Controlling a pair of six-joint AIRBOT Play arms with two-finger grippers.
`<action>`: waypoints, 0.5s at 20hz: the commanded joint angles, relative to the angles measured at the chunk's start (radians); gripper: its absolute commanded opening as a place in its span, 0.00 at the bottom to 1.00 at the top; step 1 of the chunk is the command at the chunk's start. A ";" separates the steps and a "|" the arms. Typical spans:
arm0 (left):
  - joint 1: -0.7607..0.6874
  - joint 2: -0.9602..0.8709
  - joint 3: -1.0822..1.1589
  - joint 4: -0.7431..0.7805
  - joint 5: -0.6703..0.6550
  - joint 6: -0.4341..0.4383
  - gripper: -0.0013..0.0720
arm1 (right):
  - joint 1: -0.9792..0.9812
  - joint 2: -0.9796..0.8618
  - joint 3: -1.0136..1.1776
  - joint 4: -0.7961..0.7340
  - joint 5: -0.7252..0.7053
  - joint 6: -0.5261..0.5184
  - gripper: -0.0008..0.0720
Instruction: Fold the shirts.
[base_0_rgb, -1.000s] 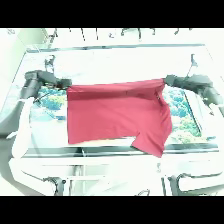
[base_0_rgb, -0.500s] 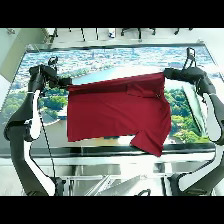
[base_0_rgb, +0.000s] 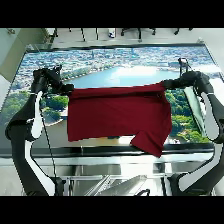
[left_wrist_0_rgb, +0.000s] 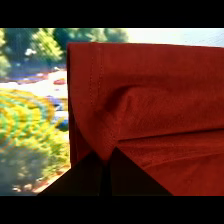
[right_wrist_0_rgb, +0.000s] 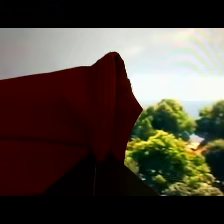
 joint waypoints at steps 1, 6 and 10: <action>-0.005 -0.001 -0.003 0.005 0.014 -0.030 0.04 | 0.006 -0.034 -0.002 -0.037 -0.016 0.025 0.04; -0.005 -0.001 -0.003 0.071 0.069 -0.070 0.04 | 0.023 -0.054 -0.002 -0.060 -0.013 0.025 0.04; -0.005 -0.002 -0.003 0.077 0.085 -0.079 0.04 | 0.023 -0.054 -0.002 -0.067 -0.014 0.025 0.04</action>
